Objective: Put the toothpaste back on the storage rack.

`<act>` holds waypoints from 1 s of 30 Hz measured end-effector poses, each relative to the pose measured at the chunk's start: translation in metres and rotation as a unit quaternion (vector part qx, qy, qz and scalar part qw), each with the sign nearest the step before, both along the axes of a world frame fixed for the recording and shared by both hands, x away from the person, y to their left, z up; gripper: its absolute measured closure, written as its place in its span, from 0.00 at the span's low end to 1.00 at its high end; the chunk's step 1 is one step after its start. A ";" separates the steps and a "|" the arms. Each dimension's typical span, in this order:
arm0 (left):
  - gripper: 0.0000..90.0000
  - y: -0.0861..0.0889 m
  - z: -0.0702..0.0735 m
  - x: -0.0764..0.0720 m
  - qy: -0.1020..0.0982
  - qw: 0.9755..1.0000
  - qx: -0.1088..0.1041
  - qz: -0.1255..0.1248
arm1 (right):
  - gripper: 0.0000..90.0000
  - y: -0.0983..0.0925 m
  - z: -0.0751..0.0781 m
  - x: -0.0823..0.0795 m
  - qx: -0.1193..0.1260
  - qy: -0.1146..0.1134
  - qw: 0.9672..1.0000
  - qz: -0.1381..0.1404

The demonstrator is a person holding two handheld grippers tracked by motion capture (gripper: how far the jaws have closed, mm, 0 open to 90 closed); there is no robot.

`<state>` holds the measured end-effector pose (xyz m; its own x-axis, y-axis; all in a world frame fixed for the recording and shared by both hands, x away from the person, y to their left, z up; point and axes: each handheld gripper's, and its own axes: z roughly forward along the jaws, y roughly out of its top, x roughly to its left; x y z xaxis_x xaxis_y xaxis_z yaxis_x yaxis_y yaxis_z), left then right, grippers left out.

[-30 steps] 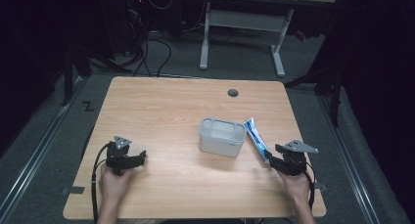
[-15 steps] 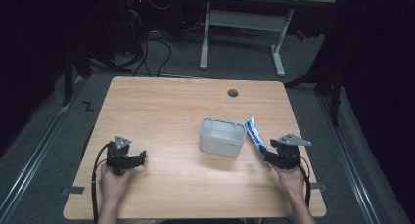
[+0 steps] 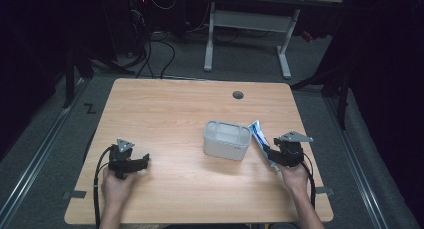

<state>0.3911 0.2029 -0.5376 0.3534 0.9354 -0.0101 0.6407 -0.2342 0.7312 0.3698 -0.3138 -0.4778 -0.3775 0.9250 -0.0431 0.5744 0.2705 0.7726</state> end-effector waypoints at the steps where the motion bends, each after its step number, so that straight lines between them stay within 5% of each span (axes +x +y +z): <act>1: 0.19 0.000 0.000 0.000 0.000 1.000 0.000 0.000 | 0.52 0.001 0.000 0.001 0.001 0.002 1.000 -0.001; 30: 0.19 0.000 0.000 0.001 0.001 1.000 -0.001 -0.003 | 0.53 0.014 -0.009 0.045 -0.030 0.049 0.998 0.000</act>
<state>0.3916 0.2025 -0.5376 0.3584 0.9335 -0.0116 0.6402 -0.2367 0.7308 0.4144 -0.2999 -0.4871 -0.3829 0.9218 -0.0603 0.6467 0.3141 0.6951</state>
